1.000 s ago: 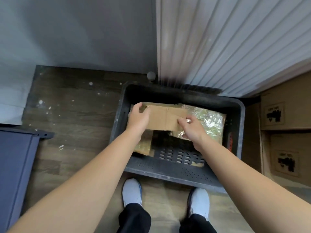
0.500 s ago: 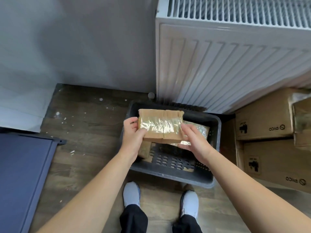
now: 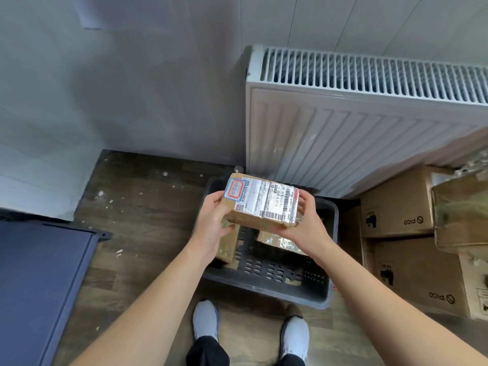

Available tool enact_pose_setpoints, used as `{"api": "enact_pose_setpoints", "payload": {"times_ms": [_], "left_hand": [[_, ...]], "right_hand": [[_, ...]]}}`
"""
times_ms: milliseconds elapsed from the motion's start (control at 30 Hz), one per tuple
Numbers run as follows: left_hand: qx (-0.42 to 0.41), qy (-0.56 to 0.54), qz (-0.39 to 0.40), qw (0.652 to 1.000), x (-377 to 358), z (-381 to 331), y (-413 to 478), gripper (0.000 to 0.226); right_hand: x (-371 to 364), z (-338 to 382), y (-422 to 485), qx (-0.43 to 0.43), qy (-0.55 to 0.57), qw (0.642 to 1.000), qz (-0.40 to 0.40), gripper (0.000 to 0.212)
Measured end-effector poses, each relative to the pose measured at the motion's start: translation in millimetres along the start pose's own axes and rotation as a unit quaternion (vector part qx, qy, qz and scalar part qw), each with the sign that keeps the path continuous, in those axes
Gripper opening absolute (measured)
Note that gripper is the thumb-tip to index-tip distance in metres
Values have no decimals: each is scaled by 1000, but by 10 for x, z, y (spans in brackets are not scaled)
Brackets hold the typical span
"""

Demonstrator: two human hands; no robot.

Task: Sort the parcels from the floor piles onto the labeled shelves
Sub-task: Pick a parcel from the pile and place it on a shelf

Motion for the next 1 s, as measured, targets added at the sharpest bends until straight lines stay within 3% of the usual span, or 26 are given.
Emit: {"api": "enact_pose_setpoints", "payload": {"times_ms": [400,533,667,1000], "left_hand": [[11,6,5,1000,82,-69,122,17],[20,31,34,999,103,-63,122,28],[26,50,42,998,147,-90,141,19],[41,-12,38,998,374,-249,203,31]], "right_hand": [[63,108,271,18,5,1000,25,90],[63,158,343,10,23,997,68,84],[68,254,427,29,34,993,106,79],[-57,533,659,53,-18,987,151,77]]}}
Point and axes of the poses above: each hand's wrist, its own y-axis towards the middle knuckle, its own x-axis out of the back of the hand, z = x × y, the point moved 7 cm from there along y, towards the middle knuckle, and after that the axes turned 15 degrees about -y, right-handed, at the moved point
